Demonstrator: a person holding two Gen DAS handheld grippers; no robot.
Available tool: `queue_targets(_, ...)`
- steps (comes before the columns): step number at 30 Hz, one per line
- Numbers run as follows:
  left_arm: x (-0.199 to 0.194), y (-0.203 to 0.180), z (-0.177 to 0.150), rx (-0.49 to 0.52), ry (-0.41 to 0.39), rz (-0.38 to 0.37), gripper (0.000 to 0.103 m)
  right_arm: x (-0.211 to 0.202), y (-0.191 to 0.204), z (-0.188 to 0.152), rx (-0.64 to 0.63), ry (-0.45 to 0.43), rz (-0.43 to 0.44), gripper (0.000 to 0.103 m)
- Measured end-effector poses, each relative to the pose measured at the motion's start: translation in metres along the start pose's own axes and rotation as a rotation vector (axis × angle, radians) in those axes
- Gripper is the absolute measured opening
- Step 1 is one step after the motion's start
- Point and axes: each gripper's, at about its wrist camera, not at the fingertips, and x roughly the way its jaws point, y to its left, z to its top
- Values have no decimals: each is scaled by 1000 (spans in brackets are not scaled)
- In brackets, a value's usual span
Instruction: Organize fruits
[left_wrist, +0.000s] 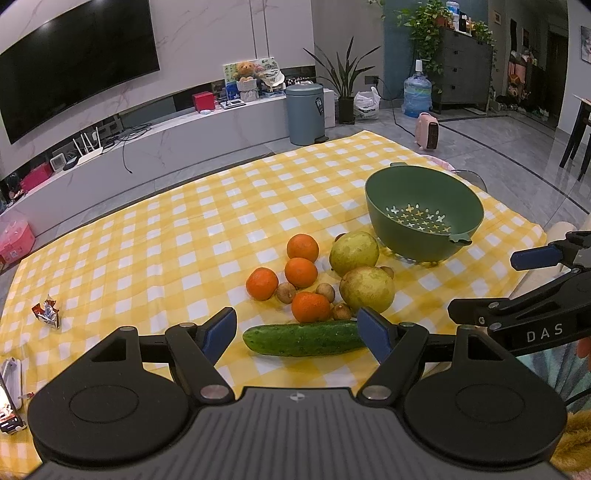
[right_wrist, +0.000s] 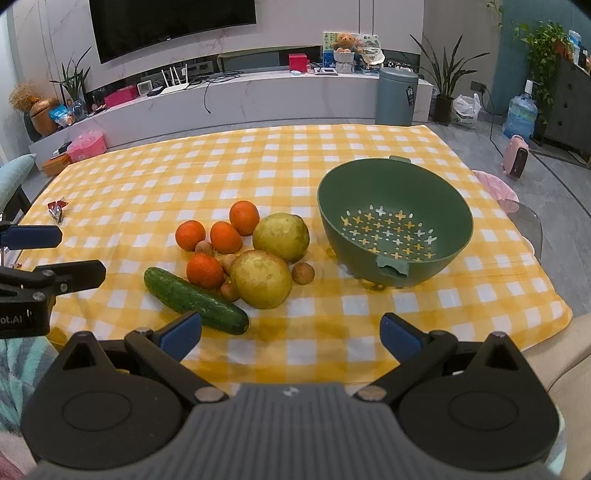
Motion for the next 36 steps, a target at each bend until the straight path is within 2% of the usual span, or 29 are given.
queue_targets(4, -2, 7, 0, -15, 1, -39, 82, -1, -3, -2, 35, -28, 11, 99)
queue_targets(7, -4, 20, 5, -60, -1, -79, 82, 1, -3, -4, 54, -52, 13, 99)
queue_targets(11, -2, 28, 8, -69, 14, -78, 82, 7, -3, -3, 72, -59, 89, 99)
queue_targets(15, 4, 35, 12, -81, 24, -85, 81, 13, 2, -3, 54, -91, 95, 98)
queue_targets(17, 8, 37, 13, -91, 36, -94, 76, 17, 4, -3, 43, -112, 96, 92)
queue_targets(23, 19, 40, 17, -66, 27, -67, 75, 30, 4, 1, 29, -130, 71, 81)
queue_targets(28, 29, 36, 20, -37, 9, -71, 75, 47, 5, 9, 41, -95, 66, 80)
queue_targets(33, 48, 43, 24, -69, 63, -99, 75, 67, 6, 13, 71, -49, 86, 80)
queue_targets(36, 55, 46, 25, -58, 67, -97, 75, 79, 7, 15, 83, -30, 97, 76)
